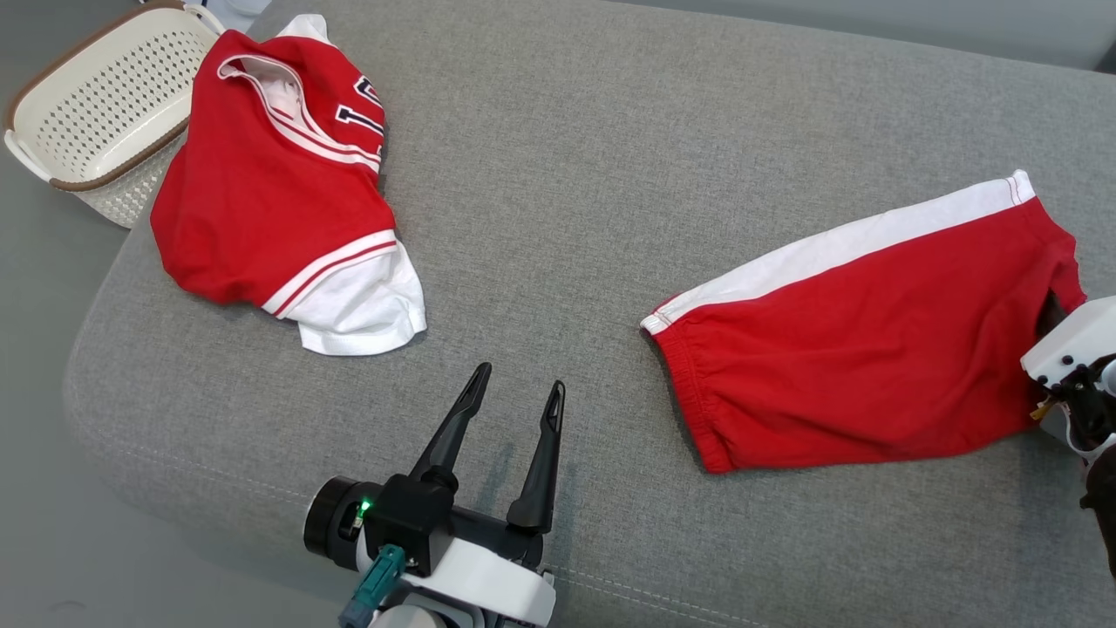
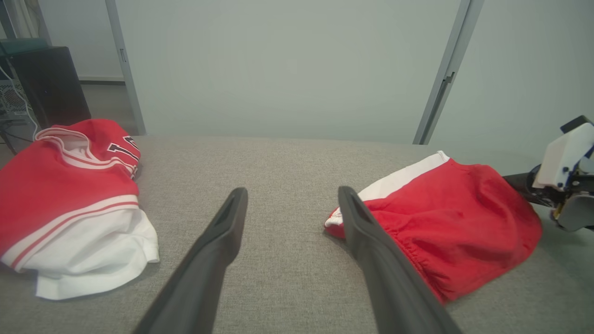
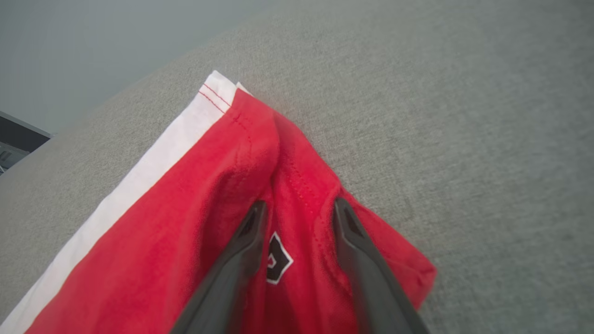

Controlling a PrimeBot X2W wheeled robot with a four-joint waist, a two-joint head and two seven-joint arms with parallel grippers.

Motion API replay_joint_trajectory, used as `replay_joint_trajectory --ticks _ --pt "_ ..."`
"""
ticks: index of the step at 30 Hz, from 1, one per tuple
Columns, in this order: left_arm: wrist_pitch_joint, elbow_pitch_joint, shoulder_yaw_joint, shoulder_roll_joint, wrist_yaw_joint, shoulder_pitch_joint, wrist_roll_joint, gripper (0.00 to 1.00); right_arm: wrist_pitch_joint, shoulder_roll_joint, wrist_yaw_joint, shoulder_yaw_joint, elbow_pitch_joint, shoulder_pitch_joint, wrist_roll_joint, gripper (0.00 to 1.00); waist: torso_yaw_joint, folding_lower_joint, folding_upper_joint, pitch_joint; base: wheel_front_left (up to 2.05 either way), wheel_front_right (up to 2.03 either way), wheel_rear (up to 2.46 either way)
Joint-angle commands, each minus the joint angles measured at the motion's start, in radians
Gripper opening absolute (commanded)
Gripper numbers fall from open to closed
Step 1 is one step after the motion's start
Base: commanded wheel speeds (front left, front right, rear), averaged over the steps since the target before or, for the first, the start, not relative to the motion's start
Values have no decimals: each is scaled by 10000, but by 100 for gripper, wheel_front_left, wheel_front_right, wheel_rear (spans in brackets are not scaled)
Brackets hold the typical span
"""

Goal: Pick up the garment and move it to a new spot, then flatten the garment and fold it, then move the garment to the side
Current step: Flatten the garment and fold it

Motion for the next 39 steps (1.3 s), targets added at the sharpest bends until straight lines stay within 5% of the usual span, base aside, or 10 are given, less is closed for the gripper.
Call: replay_joint_trajectory --ticks 1,10,31,32,33,34,39 --pt "-59 -188 266 26 51 -349 26 100 136 188 0 213 -69 62 -118 0 2 0 0 -36 0 0 0" --pt "-59 -107 352 26 14 -195 70 100 -724 221 0 286 -76 348 -213 0 -355 0 0 -304 0 0 0" --pt "-59 34 759 26 -123 295 258 100 -1748 871 0 687 -478 2045 246 0 -2359 0 0 -1300 0 0 0" --pt "-59 41 762 26 -127 296 263 100 -1756 871 0 682 -459 2068 248 18 -2397 0 0 -1324 0 0 0" --pt "-59 52 763 26 -128 298 264 100 -1788 850 0 677 -434 2094 229 48 -2423 0 0 -1350 0 0 0" --pt "-59 65 765 26 -128 303 263 100 -1851 825 0 649 -410 2115 216 100 -2446 0 0 -1376 0 0 0" --pt "-59 88 827 26 -109 353 251 100 -2149 776 0 560 -471 2164 165 100 -2545 0 0 -1504 0 0 0"
